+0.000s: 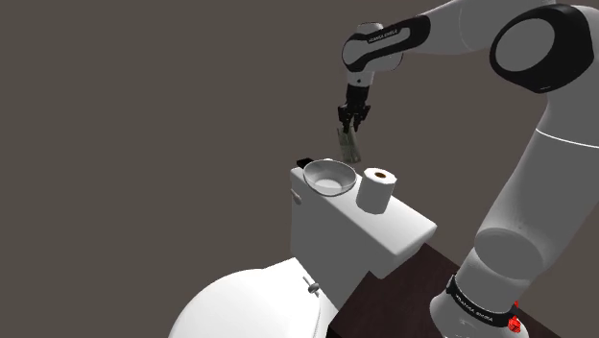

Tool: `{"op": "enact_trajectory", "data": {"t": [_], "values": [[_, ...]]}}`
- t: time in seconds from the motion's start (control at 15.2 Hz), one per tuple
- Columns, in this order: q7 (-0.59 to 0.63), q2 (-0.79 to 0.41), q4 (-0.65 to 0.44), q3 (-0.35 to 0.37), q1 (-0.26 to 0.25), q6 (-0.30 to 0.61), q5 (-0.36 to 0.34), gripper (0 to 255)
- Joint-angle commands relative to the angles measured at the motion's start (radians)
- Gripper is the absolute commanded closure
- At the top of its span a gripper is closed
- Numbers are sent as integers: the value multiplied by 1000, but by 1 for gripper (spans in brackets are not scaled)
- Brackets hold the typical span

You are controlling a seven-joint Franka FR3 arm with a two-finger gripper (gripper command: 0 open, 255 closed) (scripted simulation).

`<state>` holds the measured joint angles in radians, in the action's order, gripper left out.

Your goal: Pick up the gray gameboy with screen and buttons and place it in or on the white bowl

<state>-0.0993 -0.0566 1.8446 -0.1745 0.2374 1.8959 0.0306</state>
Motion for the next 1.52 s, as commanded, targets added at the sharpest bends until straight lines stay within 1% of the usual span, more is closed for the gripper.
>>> {"op": "enact_trajectory", "data": {"t": [0.0, 0.79, 1.12, 1.45], "values": [[2, 5, -34, -6, 6, -25, -2, 255], [5, 5, -193, -2, 11, -184, -4, 255], [106, 127, -100, 48, -38, -209, -23, 255], [210, 227, -41, 106, -83, -248, -27, 255]]}}
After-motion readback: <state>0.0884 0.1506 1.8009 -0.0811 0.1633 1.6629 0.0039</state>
